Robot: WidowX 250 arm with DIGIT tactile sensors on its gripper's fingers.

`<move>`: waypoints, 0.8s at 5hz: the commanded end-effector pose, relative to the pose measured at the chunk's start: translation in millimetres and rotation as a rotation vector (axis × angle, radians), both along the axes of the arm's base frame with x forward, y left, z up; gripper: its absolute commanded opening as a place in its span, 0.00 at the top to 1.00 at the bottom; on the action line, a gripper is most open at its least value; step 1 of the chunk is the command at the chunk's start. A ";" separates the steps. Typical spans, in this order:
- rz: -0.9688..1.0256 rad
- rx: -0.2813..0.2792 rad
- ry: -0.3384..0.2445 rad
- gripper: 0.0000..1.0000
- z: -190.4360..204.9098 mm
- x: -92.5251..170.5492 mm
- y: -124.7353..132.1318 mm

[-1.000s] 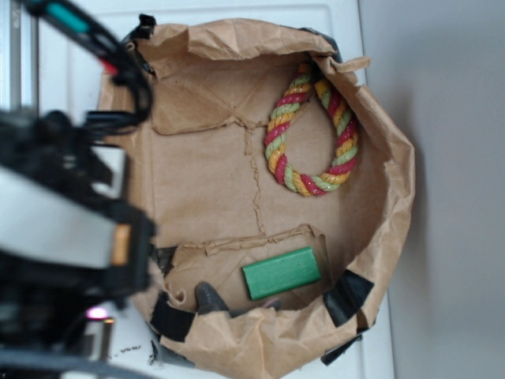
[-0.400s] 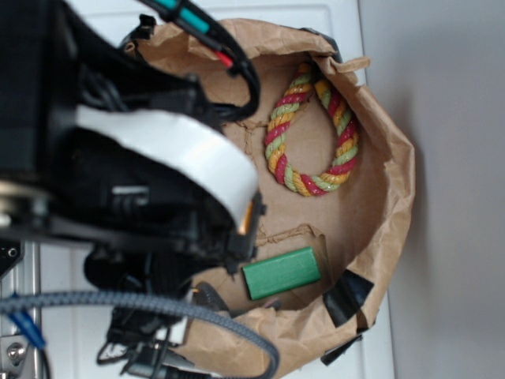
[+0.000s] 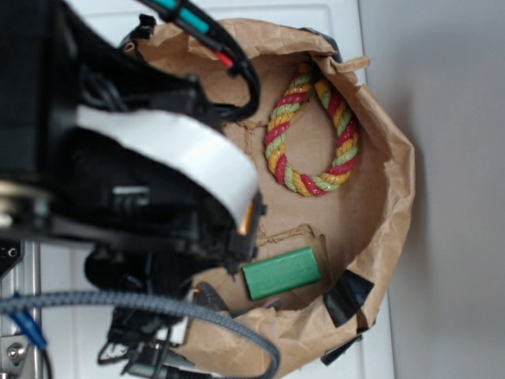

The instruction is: Grab the multicolored rope.

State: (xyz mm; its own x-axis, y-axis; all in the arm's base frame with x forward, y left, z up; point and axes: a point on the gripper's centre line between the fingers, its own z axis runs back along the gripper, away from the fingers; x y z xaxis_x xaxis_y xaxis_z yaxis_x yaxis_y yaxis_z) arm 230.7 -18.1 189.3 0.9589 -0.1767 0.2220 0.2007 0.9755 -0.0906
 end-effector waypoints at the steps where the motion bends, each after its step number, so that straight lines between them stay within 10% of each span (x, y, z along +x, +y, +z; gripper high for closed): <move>1: 0.050 0.092 -0.057 0.00 -51.6 33.2 18.3; 4: 0.044 0.094 -0.074 0.00 -76.9 48.2 50.1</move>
State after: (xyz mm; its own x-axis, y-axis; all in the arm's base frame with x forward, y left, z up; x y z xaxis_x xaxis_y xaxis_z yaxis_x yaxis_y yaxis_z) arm 275.9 27.7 99.4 0.9581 -0.1634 0.2353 0.1693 0.9856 -0.0048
